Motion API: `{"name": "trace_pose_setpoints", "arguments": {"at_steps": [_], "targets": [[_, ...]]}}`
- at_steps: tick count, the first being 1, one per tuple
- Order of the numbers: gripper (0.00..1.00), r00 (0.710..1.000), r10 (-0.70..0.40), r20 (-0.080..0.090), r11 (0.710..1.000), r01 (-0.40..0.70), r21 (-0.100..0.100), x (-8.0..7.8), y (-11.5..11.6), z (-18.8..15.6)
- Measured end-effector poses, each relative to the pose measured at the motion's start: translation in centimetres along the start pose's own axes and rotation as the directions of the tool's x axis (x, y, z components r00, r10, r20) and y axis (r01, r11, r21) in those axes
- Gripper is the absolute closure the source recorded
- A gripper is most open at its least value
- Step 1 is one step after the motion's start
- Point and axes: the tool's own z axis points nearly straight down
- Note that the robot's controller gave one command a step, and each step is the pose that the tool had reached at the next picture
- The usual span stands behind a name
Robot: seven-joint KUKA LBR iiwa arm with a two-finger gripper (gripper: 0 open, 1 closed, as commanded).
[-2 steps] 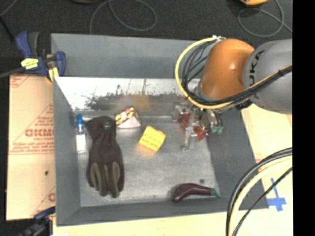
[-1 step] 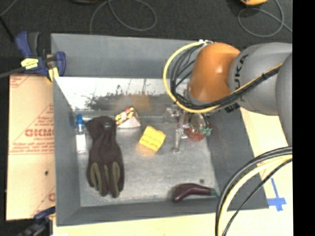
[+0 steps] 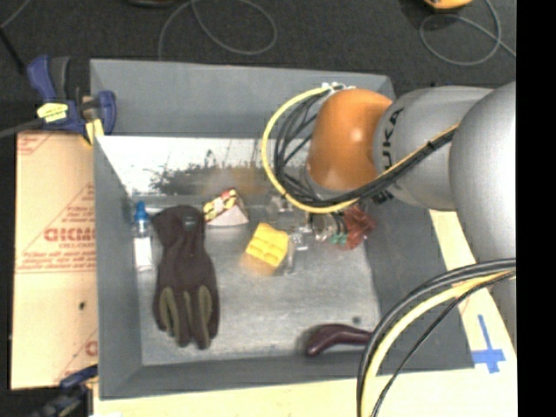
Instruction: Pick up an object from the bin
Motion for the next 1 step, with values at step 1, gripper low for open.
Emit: {"name": "trace_pose_setpoints", "arguments": {"at_steps": [1], "targets": [[1.00,1.000,-0.028,-0.005,1.000,0.028,0.001,-1.13,-0.44,2.12]]}}
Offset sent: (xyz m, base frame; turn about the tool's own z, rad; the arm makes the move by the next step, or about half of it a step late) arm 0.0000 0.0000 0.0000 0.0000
